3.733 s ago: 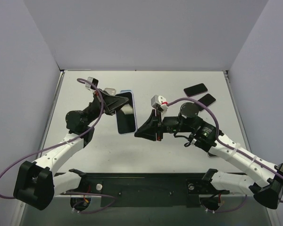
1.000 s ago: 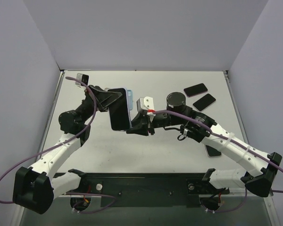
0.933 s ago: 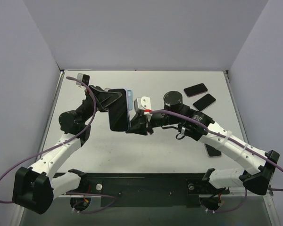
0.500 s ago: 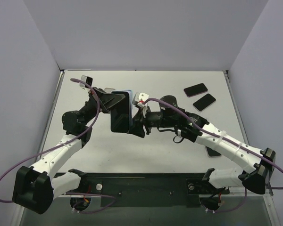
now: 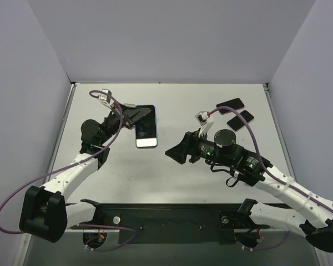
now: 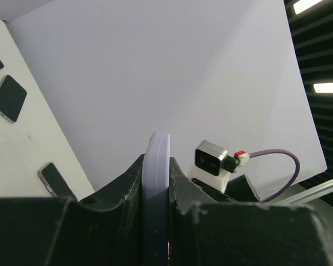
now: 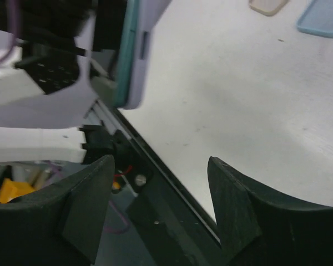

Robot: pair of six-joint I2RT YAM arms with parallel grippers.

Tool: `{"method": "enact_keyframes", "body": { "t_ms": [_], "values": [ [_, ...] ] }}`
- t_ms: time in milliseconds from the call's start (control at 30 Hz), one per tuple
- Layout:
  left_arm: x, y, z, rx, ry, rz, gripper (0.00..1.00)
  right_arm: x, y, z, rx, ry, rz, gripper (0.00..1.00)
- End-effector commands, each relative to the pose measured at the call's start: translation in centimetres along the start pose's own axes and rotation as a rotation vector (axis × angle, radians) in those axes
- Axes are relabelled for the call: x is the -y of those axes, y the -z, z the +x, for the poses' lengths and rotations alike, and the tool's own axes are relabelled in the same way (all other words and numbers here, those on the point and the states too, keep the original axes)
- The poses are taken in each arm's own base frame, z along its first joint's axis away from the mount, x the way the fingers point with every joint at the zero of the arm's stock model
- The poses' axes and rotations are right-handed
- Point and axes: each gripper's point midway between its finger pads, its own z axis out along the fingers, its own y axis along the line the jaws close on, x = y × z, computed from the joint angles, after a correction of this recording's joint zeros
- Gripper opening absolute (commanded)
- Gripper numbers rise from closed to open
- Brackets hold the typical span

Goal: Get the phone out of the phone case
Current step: Remove the phone case from the phone.

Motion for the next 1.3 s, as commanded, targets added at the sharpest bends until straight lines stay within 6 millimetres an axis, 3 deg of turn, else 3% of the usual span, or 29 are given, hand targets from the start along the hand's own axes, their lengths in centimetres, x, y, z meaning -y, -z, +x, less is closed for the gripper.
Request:
{"method": "enact_keyframes", "body": {
  "t_ms": [0,33,100,267,533,767,933,1000,1067,1100,1133,1167,1200,1233,1267],
  "values": [
    [2.6,-0.9,-1.6,0.053,-0.058,0.104,0.0,-6.2,1.0,-4.4,0.119,-0.27,-0.246,0.59],
    [2.4,-0.9,-1.6,0.058,-0.052,0.1,0.0,-6.6,0.9,-4.7,0.123,-0.335,-0.262,0.51],
    [2.4,-0.8,-1.8,0.073,-0.041,0.102,0.0,-7.4,0.2,-5.3,0.127,-0.396,-0.304,0.45],
    [3.1,-0.6,-1.9,0.082,-0.034,0.116,0.0,-7.7,-1.2,-5.6,0.129,-0.438,-0.336,0.52],
    [3.7,-0.4,-1.8,0.083,0.013,0.139,0.0,-8.4,-2.0,-6.0,0.127,-0.482,-0.395,0.52],
    [4.7,-0.1,-1.5,0.07,0.042,0.182,0.0,-7.4,-3.0,-6.5,0.138,-0.495,-0.373,0.51],
    [5.5,-0.6,1.0,-0.029,0.049,0.195,0.0,-6.7,-4.8,-7.5,0.137,-0.467,-0.371,0.49],
    [5.9,-0.8,2.5,-0.083,0.03,0.199,0.0,-7.3,-5.4,-8.9,0.145,-0.421,-0.396,0.44],
    [5.8,-0.9,3.9,-0.138,0.007,0.191,0.0,-7.5,-6.2,-9.1,0.12,-0.39,-0.405,0.31],
    [5.5,-0.9,4.3,-0.155,0.003,0.174,0.0,-7.4,-6.7,-9.1,0.111,-0.388,-0.407,0.12],
    [5.4,-0.7,4.4,-0.155,-0.014,0.164,0.01,-7.7,-6.6,-9.4,0.111,-0.389,-0.426,0.04],
    [4.8,-0.5,4.5,-0.153,-0.02,0.144,0.1,-8.0,-6.3,-9.9,0.126,-0.395,-0.449,0.0],
    [5.1,0.0,4.1,-0.134,-0.037,0.147,0.36,-7.8,-6.2,-10.1,0.141,-0.4,-0.456,0.0],
    [4.1,0.5,4.0,-0.122,-0.037,0.12,0.44,-7.9,-5.7,-10.5,0.152,-0.426,-0.465,0.0],
    [4.6,1.2,3.6,-0.105,-0.068,0.133,0.68,-7.9,-5.5,-10.6,0.161,-0.442,-0.479,0.0]
  ]
}}
